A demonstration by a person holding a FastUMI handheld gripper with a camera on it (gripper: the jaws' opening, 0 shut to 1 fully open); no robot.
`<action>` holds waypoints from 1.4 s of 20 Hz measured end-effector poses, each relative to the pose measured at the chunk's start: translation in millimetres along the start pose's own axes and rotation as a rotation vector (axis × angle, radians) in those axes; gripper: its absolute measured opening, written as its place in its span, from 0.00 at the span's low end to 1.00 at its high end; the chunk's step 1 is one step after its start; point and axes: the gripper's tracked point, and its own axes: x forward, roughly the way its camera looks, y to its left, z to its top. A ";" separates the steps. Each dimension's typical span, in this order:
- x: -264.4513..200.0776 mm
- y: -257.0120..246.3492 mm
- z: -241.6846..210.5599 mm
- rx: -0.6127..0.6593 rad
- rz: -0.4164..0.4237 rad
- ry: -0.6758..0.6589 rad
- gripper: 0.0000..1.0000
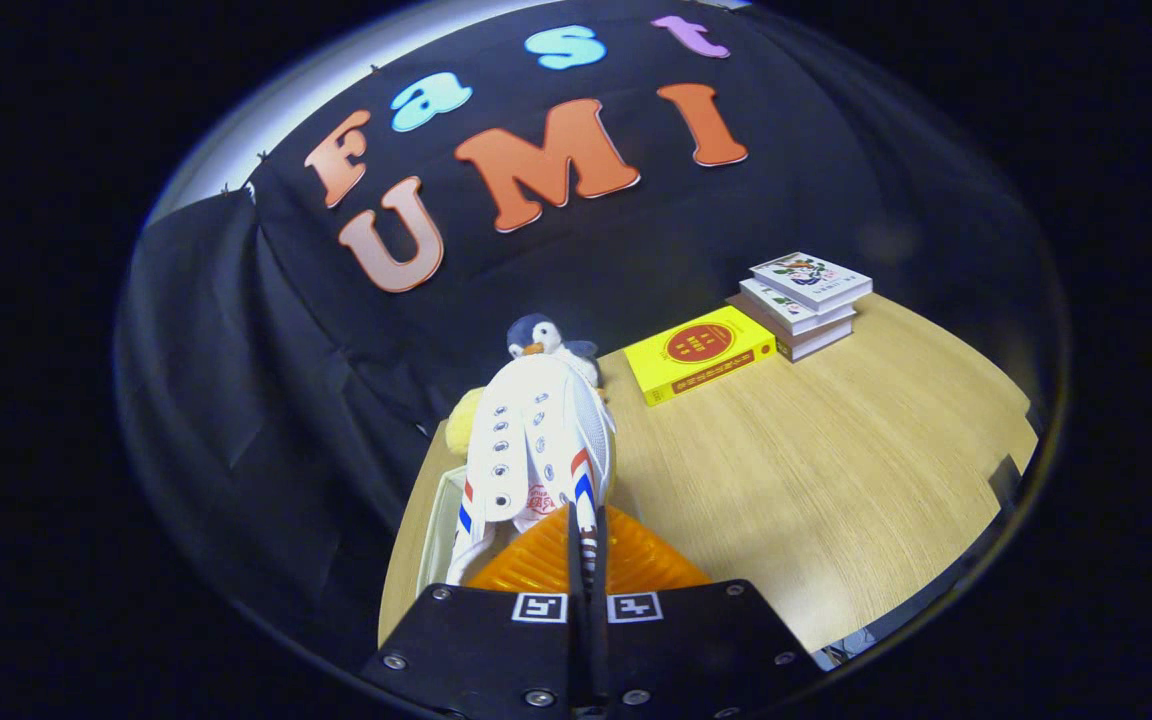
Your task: Open the storage box then place both shoes into the box .Put the left shoe in first, then the right shoe, with the right side of both shoes facing outward in a uniform manner.
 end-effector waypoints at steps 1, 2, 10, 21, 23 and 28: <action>6.8 9.2 -8.9 -0.023 0.000 0.017 0.00; 12.8 15.8 -17.5 -0.041 -0.004 0.035 0.00; 51.2 1.7 -60.8 -0.161 -0.149 0.122 0.00; 27.4 41.1 -22.7 -0.256 -0.060 0.049 0.63; 12.7 41.5 -0.8 -0.267 -0.046 0.002 0.89; -29.1 36.3 46.6 -0.269 -0.026 -0.124 0.98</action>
